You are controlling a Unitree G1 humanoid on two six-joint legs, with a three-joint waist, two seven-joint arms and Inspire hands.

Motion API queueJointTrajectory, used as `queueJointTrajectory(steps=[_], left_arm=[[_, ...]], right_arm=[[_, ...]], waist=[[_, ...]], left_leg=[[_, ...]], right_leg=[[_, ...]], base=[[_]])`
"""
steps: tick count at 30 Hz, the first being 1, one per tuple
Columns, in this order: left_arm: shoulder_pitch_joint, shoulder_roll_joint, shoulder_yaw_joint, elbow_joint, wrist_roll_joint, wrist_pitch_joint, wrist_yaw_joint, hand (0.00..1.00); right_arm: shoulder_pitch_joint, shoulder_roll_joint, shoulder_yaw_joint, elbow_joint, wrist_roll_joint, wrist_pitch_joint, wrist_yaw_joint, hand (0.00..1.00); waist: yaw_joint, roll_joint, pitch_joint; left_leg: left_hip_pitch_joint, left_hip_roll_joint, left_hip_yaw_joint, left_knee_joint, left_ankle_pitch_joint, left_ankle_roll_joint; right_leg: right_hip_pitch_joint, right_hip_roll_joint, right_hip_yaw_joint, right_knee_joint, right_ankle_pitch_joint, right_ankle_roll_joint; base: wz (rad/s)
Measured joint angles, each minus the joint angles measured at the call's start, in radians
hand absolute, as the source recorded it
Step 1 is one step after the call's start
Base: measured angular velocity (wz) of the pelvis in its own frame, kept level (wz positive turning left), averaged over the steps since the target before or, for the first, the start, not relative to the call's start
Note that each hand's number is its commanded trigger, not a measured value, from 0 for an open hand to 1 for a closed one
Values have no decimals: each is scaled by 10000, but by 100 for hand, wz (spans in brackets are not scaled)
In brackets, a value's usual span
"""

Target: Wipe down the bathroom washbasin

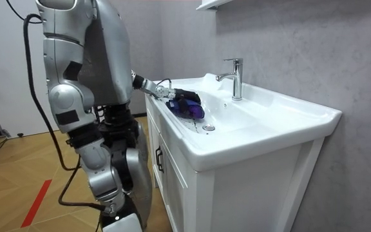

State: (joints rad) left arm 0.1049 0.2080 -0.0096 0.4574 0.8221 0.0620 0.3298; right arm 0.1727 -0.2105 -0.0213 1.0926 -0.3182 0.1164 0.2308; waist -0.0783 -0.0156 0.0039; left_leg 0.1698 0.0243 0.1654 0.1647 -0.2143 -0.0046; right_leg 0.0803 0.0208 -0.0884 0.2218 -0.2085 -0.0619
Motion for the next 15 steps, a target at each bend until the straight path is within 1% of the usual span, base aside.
queueJointTrajectory(steps=[3, 5, 7, 9, 11, 13, 15], left_arm=[[-22, 0, 0, 108, 220, 71, -187, 100], [-33, -1, -5, 203, 285, 129, -252, 100], [-167, -4, 0, 513, 517, 122, -336, 100], [-468, -35, 17, 992, 899, 96, -365, 100], [-498, -44, 17, 1179, 956, 100, -366, 100], [-477, -44, 44, 1324, 953, 122, -361, 100], [-478, -37, 109, 1381, 962, 188, -363, 100]], right_arm=[[19, -1, -2, 37, -46, 96, -69, 0], [21, -1, -8, 59, -72, 123, -99, 0], [23, 4, -30, 74, -212, 161, -94, 0], [29, 14, -36, 80, -484, 166, -95, 0], [41, 16, -30, 75, -495, 192, -97, 0], [17, 20, -29, 56, -601, 327, -97, 0], [19, 18, -34, 36, -855, 466, -102, 0]], waist=[[-3, -65, 1], [-12, -85, -30], [12, -76, -52], [9, -59, -66], [15, -45, -76], [29, -24, -89], [13, -28, -105]], left_leg=[[84, 3, 10, -7, 0, 0], [116, 4, -19, -7, 0, 0], [152, 4, -24, -7, 0, 0], [172, 4, -18, -6, 0, 0], [207, 10, 20, -10, 0, 0], [244, 32, 134, -10, 0, 0], [259, 68, 222, -11, 0, 0]], right_leg=[[71, 8, 10, -10, 0, 0], [86, 14, 27, -25, 0, -2], [91, 22, 59, -31, -2, -5], [91, 27, 81, -21, -2, -5], [84, 52, 147, 2, 1, -9], [82, 95, 293, 22, 23, -24], [72, 136, 344, 23, 51, -43]], base=[[0], [-4], [-6], [-4], [-9], [-17], [-12]])
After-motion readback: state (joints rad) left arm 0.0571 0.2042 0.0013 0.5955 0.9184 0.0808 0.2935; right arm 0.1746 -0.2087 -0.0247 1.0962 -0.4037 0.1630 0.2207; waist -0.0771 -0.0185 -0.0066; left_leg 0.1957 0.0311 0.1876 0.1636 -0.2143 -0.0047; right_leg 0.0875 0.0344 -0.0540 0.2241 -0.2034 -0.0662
